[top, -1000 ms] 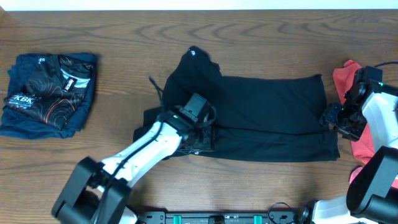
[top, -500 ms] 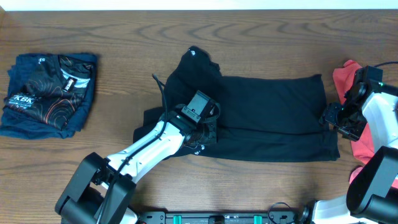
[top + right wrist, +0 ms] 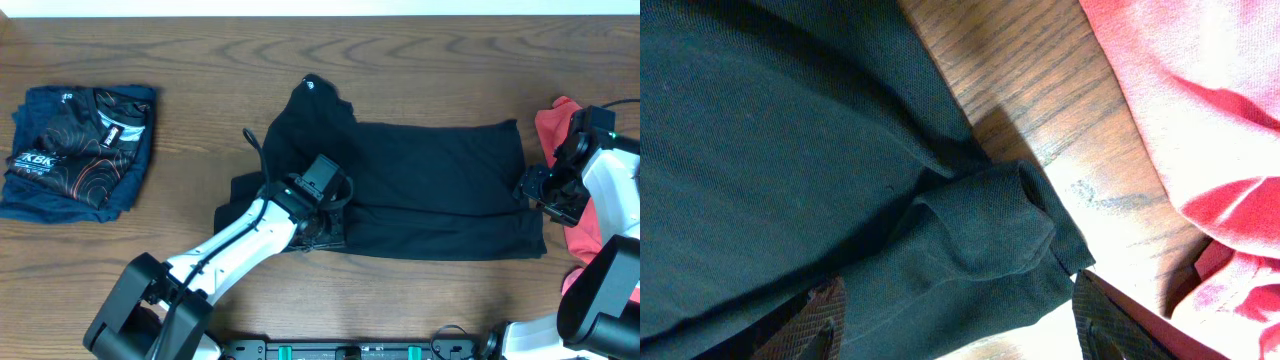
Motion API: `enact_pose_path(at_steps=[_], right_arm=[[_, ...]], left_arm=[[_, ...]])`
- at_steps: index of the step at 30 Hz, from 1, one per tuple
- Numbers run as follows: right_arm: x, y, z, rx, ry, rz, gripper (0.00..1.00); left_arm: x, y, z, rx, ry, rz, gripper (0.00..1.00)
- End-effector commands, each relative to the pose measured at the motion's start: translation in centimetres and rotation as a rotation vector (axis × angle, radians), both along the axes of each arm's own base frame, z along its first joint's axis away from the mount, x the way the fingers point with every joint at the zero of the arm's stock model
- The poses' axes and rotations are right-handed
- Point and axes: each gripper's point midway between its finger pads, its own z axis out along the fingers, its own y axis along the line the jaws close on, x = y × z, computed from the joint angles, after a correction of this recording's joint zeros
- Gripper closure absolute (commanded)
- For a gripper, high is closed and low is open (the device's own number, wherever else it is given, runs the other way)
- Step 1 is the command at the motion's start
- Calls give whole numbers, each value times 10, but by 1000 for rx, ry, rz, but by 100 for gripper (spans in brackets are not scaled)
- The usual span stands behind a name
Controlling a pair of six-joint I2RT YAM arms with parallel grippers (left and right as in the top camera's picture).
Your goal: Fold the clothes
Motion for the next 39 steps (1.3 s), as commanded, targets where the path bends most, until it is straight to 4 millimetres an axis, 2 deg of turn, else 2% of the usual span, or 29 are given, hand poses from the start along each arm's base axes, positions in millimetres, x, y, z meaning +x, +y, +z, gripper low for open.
enact_pose_path(at_steps=[1, 6, 9, 16, 20, 26, 30, 34, 38, 39], right_arm=[[2, -2, 3, -5, -13, 3, 29], [2, -1, 3, -4, -10, 3, 29], [2, -2, 3, -4, -11, 3, 29], [2, -2, 3, -4, -11, 3, 29], [2, -2, 3, -4, -11, 3, 29], [2, -2, 3, -4, -11, 3, 29], [2, -2, 3, -4, -12, 3, 29], [2, -2, 3, -5, -13, 3, 29], [2, -2, 3, -5, -13, 3, 29], [2, -2, 3, -5, -13, 3, 29]], left_arm=[[10, 4, 0, 42, -55, 57, 49], [17, 4, -3, 49, -88, 63, 50], [23, 5, -3, 58, -116, 72, 55], [10, -1, -3, 18, -43, 86, 54], [14, 1, -5, 38, -55, 109, 54], [13, 5, -21, 77, -22, 133, 54], [17, 2, -20, 65, -37, 134, 55], [21, -2, -18, 46, -56, 135, 69], [24, -4, -16, 37, -65, 134, 92], [24, -4, -15, 37, -68, 130, 94]])
